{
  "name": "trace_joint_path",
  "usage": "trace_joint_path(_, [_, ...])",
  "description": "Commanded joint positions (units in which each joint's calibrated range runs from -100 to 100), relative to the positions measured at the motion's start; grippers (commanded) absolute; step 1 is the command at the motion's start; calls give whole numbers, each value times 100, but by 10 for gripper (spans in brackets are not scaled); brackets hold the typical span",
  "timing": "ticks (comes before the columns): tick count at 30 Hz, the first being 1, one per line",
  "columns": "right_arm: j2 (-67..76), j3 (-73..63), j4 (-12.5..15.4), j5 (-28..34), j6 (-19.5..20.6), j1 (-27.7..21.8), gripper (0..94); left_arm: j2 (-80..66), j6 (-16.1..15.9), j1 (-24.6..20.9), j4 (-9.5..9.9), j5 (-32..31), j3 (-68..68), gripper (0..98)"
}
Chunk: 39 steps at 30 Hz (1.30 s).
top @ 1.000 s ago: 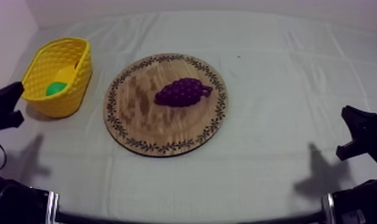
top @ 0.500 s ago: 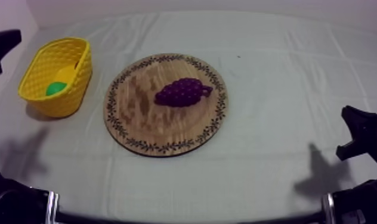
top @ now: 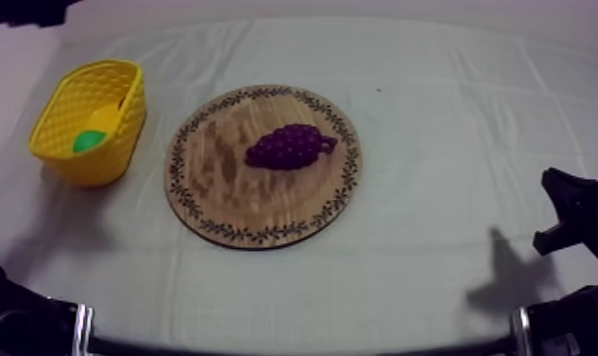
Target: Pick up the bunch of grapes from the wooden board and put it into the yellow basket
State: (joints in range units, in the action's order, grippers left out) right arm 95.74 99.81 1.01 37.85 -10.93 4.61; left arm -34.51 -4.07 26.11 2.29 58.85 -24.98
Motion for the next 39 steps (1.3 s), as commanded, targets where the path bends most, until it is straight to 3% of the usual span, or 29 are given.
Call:
trace_joint_path(1, [1, -3, -1, -3, 1, -2, 4, 699, 48, 212, 120, 218, 543, 0])
trace_joint_path(9, [1, -3, -1, -3, 1, -2, 4, 1979, 186, 674, 563, 487, 1239, 0])
trace_joint_path(13, [1, -3, -1, -3, 1, -2, 4, 2585, 178, 807, 683, 601, 1518, 0])
trace_joint_path(21, [1, -3, -1, -3, 1, -2, 4, 3552, 21, 968, 719, 655, 1936, 0])
trace_joint_path(29, [1, -3, -1, -3, 1, -2, 4, 4040, -335, 1051, 558, 694, 2013, 5])
trace_joint_path(32, [1, -3, -1, -3, 1, -2, 4, 4110, -433, 1029, 474, 703, 2033, 96])
trace_joint_path(34, [1, -3, -1, -3, 1, -2, 4, 4139, -412, 1001, 433, 706, 2051, 225])
trace_joint_path(36, [1, -3, -1, -3, 1, -2, 4, 4169, -380, 968, 400, 739, 2063, 391])
trace_joint_path(39, [1, -3, -1, -3, 1, -2, 4, 4221, -461, 915, 348, 985, 2070, 714])
